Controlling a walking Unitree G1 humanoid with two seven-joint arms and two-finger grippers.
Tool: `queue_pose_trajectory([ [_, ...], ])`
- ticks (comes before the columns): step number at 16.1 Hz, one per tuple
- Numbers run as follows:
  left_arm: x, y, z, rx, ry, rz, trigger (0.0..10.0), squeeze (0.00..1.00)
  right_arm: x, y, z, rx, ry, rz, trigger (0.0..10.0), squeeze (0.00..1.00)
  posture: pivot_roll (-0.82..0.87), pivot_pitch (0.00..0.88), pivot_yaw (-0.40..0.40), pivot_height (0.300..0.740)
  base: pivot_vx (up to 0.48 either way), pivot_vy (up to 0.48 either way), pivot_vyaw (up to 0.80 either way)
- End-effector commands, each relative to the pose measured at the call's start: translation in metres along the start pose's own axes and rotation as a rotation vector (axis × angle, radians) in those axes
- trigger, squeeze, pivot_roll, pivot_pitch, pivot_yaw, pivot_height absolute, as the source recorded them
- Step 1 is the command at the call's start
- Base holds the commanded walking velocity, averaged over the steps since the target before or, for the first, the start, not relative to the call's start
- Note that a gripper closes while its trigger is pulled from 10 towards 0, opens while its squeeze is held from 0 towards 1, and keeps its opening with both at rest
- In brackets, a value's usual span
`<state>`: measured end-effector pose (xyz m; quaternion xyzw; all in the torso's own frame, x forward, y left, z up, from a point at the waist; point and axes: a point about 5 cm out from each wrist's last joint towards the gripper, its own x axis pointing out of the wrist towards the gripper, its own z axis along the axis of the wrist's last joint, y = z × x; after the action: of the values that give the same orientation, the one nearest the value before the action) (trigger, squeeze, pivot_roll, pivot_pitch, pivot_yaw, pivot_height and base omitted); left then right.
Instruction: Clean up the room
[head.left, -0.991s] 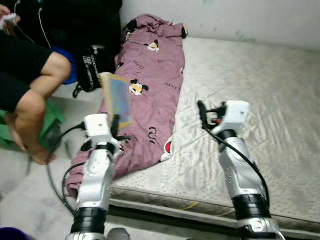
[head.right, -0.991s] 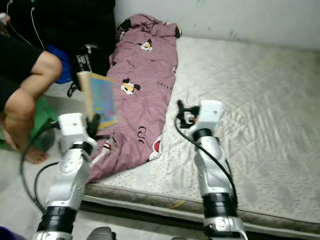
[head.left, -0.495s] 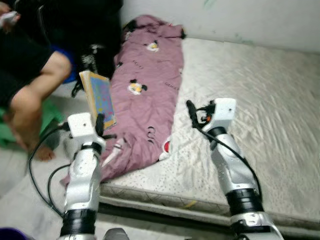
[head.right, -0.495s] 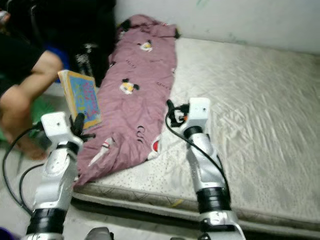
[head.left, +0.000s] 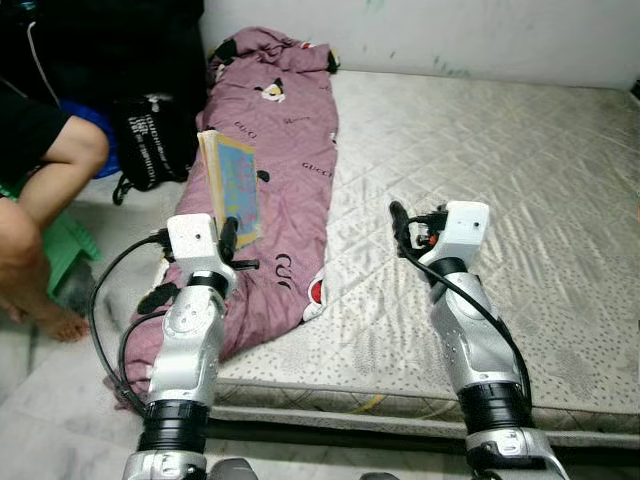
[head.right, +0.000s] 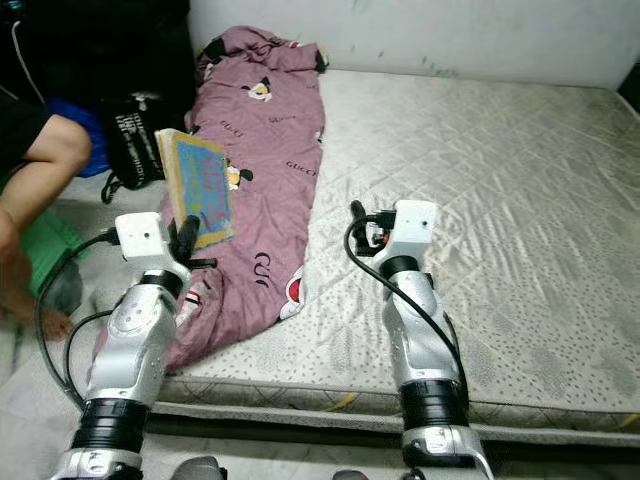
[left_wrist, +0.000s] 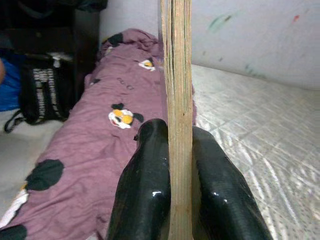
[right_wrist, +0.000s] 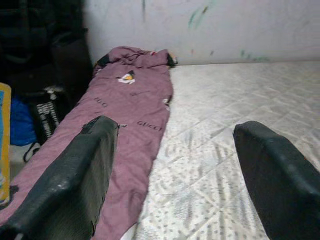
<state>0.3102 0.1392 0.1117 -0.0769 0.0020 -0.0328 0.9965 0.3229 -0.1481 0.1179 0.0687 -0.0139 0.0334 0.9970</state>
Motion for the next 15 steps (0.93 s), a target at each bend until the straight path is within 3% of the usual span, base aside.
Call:
queue_pose_trajectory([
  [1,0.004,-0.001,0.009,0.007,-0.034,-0.012,10.0,0.0,-0.001,0.002,0.002,-0.003,-0.013,0.0,10.0,0.0,-0.03,0.033,0.027,0.74,0.0,0.0,0.0],
  [4,0.004,-0.002,0.008,-0.002,-0.038,-0.01,10.0,0.0,0.0,0.006,0.002,0.008,-0.014,0.007,10.0,0.0,-0.03,0.038,0.02,0.74,0.0,0.0,0.0],
  [8,0.002,-0.005,0.006,-0.015,-0.033,-0.014,10.0,0.0,0.0,0.003,0.005,-0.045,-0.03,0.013,10.0,0.0,-0.03,0.05,0.022,0.74,0.0,0.0,0.0],
  [15,0.004,-0.005,0.006,-0.014,-0.027,-0.023,10.0,0.0,-0.002,-0.004,0.0,-0.03,-0.003,-0.034,10.0,0.0,-0.03,0.055,0.022,0.74,0.0,0.0,-0.1],
])
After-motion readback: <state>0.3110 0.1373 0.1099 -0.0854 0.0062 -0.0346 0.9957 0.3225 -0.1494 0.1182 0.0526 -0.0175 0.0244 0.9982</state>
